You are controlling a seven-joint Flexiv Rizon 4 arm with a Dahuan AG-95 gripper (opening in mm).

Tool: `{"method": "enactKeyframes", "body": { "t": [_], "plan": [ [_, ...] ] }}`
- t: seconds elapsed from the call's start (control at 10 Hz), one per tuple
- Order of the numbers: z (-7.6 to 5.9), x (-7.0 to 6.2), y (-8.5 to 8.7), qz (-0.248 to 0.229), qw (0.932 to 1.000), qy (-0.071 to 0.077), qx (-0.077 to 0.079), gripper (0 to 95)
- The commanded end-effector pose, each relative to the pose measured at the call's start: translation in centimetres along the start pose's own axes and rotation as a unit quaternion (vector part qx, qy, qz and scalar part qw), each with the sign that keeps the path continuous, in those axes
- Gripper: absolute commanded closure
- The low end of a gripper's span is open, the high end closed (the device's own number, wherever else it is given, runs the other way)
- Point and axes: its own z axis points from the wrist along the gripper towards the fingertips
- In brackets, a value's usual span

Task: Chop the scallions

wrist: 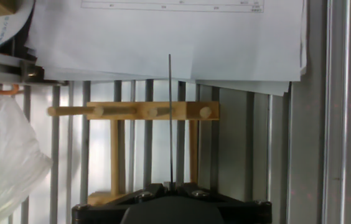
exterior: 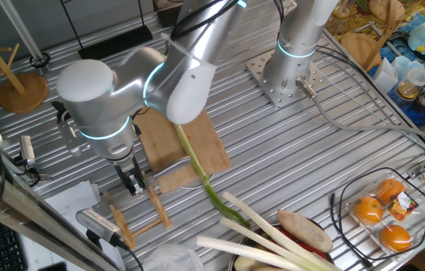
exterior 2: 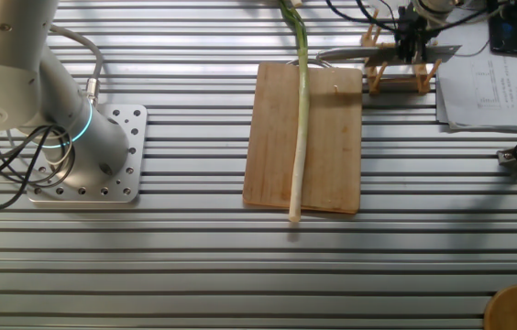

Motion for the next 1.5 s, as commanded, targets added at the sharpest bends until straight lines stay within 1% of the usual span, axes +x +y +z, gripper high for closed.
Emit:
{"method": "enactKeyframes", "body": {
  "t": [0.1, 0.2, 0.3, 0.5, 0.7, 0.8, 0.9, 1.1, 1.2, 1.3, 1.4, 1.5],
  "plan": [
    [-0.8, 0.1, 0.0, -0.004, 1.0, 0.002, 0.001, 95.0],
    [-1.1, 0.2, -0.1, -0.005, 1.0, 0.002, 0.001, 95.0],
    [-2.0, 0.4, -0.2, -0.011, 0.9999, 0.003, 0.005, 95.0],
    [-2.9, 0.7, -0.4, -0.014, 0.9999, 0.003, 0.004, 95.0],
    [-4.2, 1.3, -0.4, -0.017, 0.9998, 0.004, 0.004, 95.0],
    [-4.7, 1.5, -0.3, -0.019, 0.9998, 0.005, 0.005, 95.0],
    [-5.5, 2.0, -0.2, -0.025, 0.9997, 0.005, 0.006, 95.0],
    [-6.5, 2.6, 0.0, -0.029, 0.9994, 0.007, 0.016, 95.0],
    [-7.2, 3.0, -0.1, -0.035, 0.999, 0.008, 0.027, 95.0],
    [-7.7, 3.3, -0.2, -0.036, 0.9989, 0.008, 0.028, 95.0],
    [-8.5, 4.0, -0.3, -0.037, 0.9988, 0.011, 0.031, 95.0],
    [-9.5, 5.0, -0.4, -0.037, 0.9986, 0.013, 0.036, 95.0]
  ]
}}
